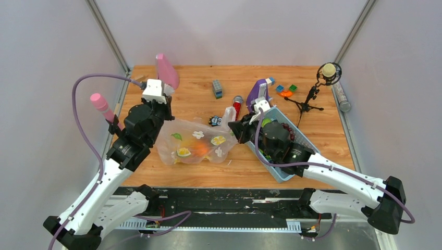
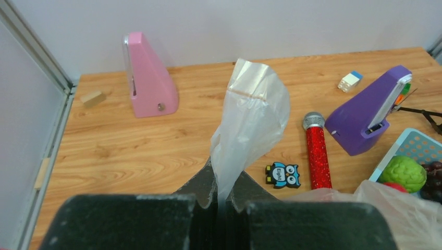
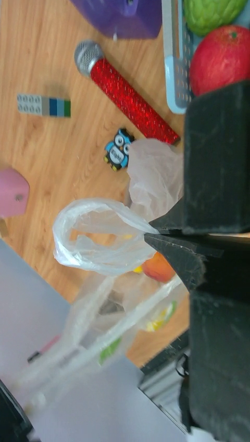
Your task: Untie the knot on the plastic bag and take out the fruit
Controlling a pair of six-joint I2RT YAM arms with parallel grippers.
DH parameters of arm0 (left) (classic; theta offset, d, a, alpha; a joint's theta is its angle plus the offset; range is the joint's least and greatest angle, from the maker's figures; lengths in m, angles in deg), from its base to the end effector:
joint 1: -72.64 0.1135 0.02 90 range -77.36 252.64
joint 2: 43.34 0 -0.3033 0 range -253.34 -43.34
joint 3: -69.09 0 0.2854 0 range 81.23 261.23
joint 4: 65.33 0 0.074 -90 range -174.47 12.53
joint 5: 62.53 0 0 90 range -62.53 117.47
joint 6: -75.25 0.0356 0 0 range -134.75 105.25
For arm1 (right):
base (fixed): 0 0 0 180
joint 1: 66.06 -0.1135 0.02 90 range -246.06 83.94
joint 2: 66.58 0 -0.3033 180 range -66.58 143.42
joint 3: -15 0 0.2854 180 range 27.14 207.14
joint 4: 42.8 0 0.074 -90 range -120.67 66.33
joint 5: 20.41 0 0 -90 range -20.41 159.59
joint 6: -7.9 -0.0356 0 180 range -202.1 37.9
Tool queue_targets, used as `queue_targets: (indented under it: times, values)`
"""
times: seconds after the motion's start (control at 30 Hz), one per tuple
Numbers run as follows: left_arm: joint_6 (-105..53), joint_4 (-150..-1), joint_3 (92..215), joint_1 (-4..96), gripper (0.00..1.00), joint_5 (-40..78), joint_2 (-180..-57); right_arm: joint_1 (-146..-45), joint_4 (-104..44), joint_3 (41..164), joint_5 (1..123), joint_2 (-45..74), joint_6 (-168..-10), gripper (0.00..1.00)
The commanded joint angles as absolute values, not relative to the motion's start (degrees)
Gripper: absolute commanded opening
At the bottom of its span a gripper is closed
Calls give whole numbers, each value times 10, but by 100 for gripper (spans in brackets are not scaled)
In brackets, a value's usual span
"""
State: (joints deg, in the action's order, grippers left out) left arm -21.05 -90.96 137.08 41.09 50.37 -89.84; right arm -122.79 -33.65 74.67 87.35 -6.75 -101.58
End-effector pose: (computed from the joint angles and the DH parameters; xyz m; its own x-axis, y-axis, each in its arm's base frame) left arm 0.1635 -0.0841 0.4303 -0.0777 -0.0709 -0.9945 0.1436 0.9863 -0.0815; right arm 0.1514 0.2110 0.3575 -0.2941 0.1306 -0.9468 -0.5654 0.7749 0.2826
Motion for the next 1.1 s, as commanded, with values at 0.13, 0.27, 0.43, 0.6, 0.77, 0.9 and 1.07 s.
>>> queue_targets:
  times: [0.13,0.27,0.43,0.6,0.77,0.9,1.07]
  values:
    - [-202,-831,1439,415,0,426,-932,-1294,-266,810,734,-88,-989,6]
    - [-187,-826,1477,416,0,383,-954,-1331,-236,863,740,-75,-976,21]
    - [-166,-817,1507,417,0,317,-971,-1341,-227,890,777,-98,-966,46]
    - [-151,-819,1518,418,0,238,-987,-1340,-215,904,842,-144,-937,65]
    - [-152,-821,1514,418,0,193,-994,-1336,-181,937,891,-147,-901,82]
    - [-156,-820,1515,418,0,184,-997,-1306,-103,999,894,-98,-914,86]
    - [-157,-824,1515,418,0,185,-996,-1232,-54,1046,766,-34,-959,87]
